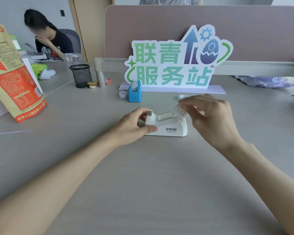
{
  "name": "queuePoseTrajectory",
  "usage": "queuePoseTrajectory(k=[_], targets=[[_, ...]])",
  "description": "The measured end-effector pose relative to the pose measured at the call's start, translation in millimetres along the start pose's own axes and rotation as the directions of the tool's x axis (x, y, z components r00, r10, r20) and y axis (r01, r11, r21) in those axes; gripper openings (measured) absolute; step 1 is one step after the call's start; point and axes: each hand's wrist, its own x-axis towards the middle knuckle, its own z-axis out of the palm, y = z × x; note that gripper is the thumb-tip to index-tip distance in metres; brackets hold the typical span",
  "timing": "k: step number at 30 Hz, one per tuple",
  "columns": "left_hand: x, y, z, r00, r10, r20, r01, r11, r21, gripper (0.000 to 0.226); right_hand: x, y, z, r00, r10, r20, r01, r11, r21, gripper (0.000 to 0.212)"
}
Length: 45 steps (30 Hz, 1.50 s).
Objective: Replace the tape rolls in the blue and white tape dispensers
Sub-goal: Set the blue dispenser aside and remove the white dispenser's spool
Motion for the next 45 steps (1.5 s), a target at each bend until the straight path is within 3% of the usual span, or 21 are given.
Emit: queuePoseTrajectory(k=[2,5,7,9,12,16,20,26,36,39,45], targets=[[6.2,-1.6,0.2,1.000,-0.019,-0.018,0.018,1.000,-0.012,0.048,-6.1,-4.9,3.4,0.987,0.158,0.007,-0.156,0.969,0.193,0.018],[9.0,-3.8,1.0,0.998,0.003,-0.064,0.005,0.993,0.120,0.057,-12.9,-11.0,10.8,0.931,0.312,0.188,-0.361,0.859,0.363,0.010],[2.8,-4.0,0.0,0.960,0.160,-0.229,-0.106,0.967,0.233,0.057,-15.4,-10.0,14.6,0.895,0.351,0.276,-0.440,0.799,0.410,0.007],[-8.0,0.3,-0.8,0.867,0.333,-0.371,-0.267,0.939,0.218,0.040,-16.4,-7.2,17.1,0.876,0.372,0.308,-0.479,0.749,0.458,0.005],[-22.0,14.4,4.1,0.861,0.387,-0.329,-0.349,0.921,0.171,0.024,-17.2,-3.6,19.8,0.838,0.400,0.372,-0.545,0.663,0.514,0.008],[-21.9,18.7,15.7,0.907,0.376,-0.191,-0.318,0.907,0.275,0.034,-18.9,3.1,21.8,0.786,0.418,0.455,-0.616,0.590,0.522,0.013],[-20.9,13.6,15.2,0.944,0.289,-0.161,-0.208,0.897,0.391,0.030,-19.8,8.2,22.3,0.790,0.414,0.453,-0.611,0.593,0.524,0.011],[-16.6,7.3,18.4,0.973,0.184,-0.136,-0.143,0.953,0.267,0.027,-21.2,9.1,24.2,0.808,0.374,0.456,-0.577,0.661,0.480,0.011],[-16.7,18.7,29.3,0.979,0.093,-0.179,-0.044,0.965,0.259,0.023,-23.3,6.7,28.1,0.831,0.358,0.427,-0.530,0.744,0.406,0.011],[-17.3,18.2,28.7,0.979,0.086,-0.187,-0.042,0.973,0.228,0.030,-23.0,6.4,26.2,0.827,0.363,0.429,-0.538,0.729,0.422,0.015],[-18.0,18.3,26.0,0.980,0.121,-0.158,-0.107,0.990,0.096,0.008,-20.4,6.6,22.6,0.819,0.393,0.419,-0.561,0.699,0.442,0.008]])
